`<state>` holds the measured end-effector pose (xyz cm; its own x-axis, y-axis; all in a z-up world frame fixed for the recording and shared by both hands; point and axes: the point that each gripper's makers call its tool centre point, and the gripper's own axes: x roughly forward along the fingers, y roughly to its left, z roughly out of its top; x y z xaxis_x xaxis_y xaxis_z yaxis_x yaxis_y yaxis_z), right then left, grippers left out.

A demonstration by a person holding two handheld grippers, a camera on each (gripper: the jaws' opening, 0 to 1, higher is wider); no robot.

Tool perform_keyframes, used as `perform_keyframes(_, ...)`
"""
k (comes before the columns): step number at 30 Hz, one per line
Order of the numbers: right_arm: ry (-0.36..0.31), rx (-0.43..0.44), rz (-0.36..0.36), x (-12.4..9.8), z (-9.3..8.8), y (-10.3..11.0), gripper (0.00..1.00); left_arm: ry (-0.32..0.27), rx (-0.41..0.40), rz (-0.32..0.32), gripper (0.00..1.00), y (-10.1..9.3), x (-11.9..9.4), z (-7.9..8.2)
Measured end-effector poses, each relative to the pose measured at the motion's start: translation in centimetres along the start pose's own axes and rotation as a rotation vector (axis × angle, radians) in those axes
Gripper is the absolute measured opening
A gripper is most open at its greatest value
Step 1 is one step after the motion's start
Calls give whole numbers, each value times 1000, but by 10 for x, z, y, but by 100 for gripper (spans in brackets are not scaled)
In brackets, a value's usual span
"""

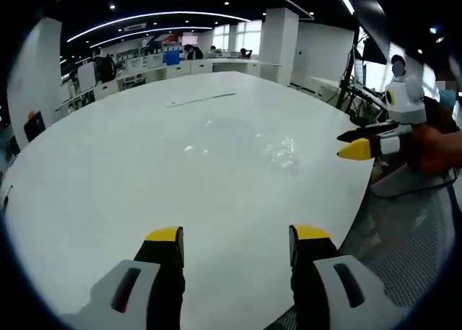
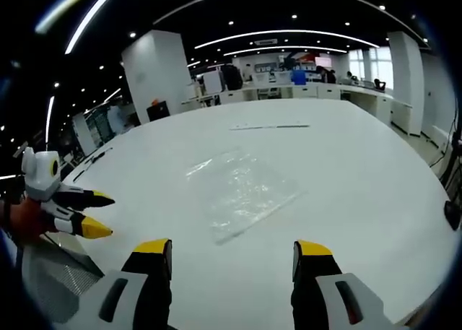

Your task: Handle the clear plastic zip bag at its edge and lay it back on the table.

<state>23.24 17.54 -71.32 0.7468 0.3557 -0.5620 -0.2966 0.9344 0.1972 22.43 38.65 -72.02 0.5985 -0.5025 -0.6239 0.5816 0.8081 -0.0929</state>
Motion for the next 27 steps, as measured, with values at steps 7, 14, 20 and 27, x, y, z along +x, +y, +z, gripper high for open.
perform_keyframes(7, -28, 6, -11, -2, 6, -3, 67, 19, 88, -82, 56, -28, 27, 15)
perform_keyframes(14, -61, 27, -19, -4, 11, -9, 67, 35, 179, -147, 55, -50, 54, 34)
perform_keyframes(20, -68, 36, -19, -5, 13, -9, 67, 47, 240, -192, 54, -68, 78, 48)
perform_keyframes(27, -69, 43, -12, -5, 13, -8, 67, 92, 371, -235, 53, -91, 106, 55)
